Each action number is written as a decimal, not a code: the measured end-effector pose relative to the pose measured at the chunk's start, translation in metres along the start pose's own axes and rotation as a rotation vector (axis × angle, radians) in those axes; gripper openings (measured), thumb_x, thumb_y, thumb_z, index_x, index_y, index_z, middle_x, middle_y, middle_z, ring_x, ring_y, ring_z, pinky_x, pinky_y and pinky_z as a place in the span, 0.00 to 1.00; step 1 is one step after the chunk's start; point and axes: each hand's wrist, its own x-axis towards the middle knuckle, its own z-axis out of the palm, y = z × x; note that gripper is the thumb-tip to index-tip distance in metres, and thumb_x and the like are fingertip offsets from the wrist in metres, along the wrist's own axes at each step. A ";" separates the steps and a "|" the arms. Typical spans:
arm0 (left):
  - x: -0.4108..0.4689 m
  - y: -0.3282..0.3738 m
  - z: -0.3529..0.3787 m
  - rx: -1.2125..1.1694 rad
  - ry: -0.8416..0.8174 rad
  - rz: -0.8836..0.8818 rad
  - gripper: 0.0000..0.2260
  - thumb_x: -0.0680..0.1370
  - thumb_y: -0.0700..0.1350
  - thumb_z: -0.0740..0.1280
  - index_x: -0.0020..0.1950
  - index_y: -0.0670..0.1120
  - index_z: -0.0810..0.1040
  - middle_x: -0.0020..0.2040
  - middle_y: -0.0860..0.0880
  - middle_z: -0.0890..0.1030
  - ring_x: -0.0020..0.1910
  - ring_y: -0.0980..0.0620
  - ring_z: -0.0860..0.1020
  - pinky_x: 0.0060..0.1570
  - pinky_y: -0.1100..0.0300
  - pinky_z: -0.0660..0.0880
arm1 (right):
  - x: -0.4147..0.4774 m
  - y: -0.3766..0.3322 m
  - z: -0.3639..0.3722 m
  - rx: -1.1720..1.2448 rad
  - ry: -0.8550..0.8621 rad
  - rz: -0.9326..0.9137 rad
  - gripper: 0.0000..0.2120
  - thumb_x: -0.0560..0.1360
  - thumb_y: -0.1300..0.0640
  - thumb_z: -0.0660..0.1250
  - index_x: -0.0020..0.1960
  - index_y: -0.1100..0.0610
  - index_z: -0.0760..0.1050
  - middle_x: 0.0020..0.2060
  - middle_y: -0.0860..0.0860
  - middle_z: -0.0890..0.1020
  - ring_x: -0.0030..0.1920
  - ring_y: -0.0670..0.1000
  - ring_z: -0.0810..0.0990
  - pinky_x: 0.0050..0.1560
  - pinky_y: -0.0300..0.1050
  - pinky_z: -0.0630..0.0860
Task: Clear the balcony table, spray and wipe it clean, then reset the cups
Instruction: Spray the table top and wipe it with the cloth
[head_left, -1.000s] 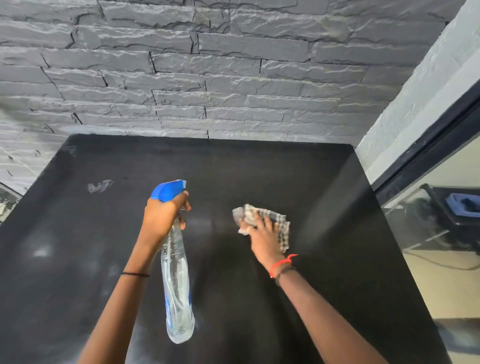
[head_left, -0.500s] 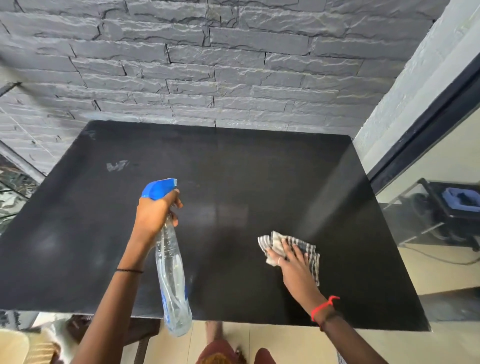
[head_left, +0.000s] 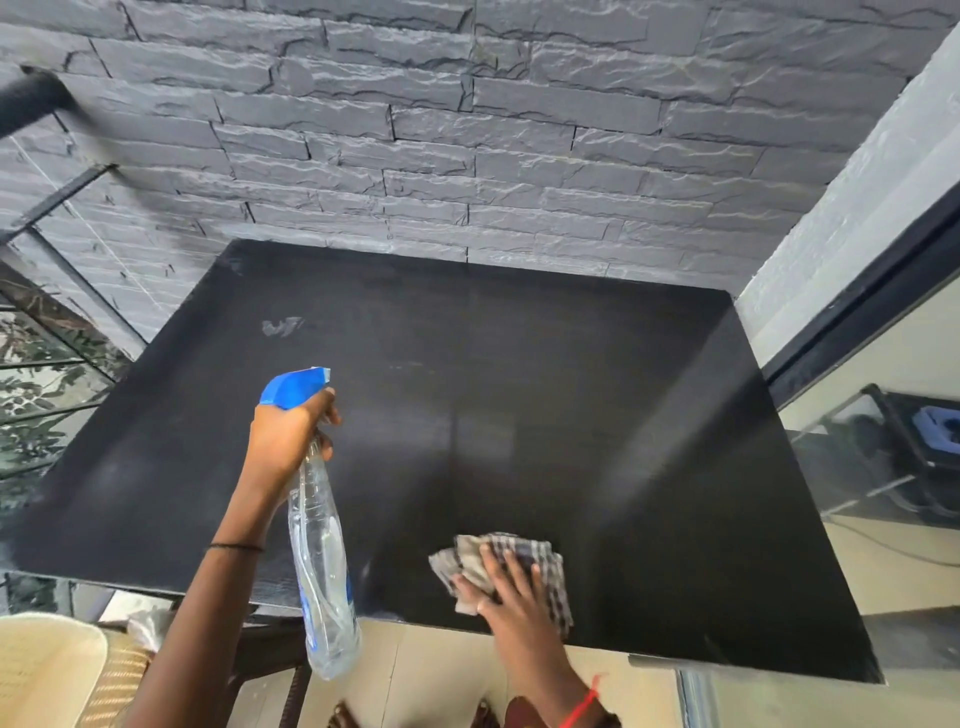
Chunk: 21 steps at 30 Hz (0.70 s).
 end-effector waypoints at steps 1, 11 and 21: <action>0.001 -0.001 -0.003 -0.008 -0.001 -0.003 0.08 0.76 0.41 0.64 0.37 0.43 0.73 0.31 0.49 0.77 0.18 0.51 0.68 0.25 0.63 0.66 | -0.006 0.012 0.002 -0.012 0.049 0.034 0.34 0.65 0.58 0.56 0.69 0.36 0.64 0.71 0.48 0.67 0.74 0.55 0.58 0.68 0.53 0.50; 0.013 -0.017 -0.075 -0.023 0.013 -0.024 0.10 0.76 0.41 0.65 0.34 0.43 0.73 0.32 0.48 0.76 0.18 0.51 0.68 0.27 0.61 0.66 | 0.117 -0.057 -0.026 -0.007 -0.060 0.237 0.24 0.60 0.60 0.66 0.53 0.44 0.81 0.58 0.54 0.81 0.56 0.61 0.80 0.47 0.66 0.77; 0.051 -0.031 -0.150 0.032 0.028 -0.005 0.09 0.76 0.42 0.65 0.36 0.44 0.74 0.33 0.48 0.77 0.18 0.50 0.69 0.28 0.60 0.66 | 0.067 -0.154 0.028 -0.004 0.088 -0.179 0.28 0.66 0.54 0.58 0.66 0.38 0.68 0.72 0.50 0.65 0.72 0.53 0.60 0.69 0.55 0.53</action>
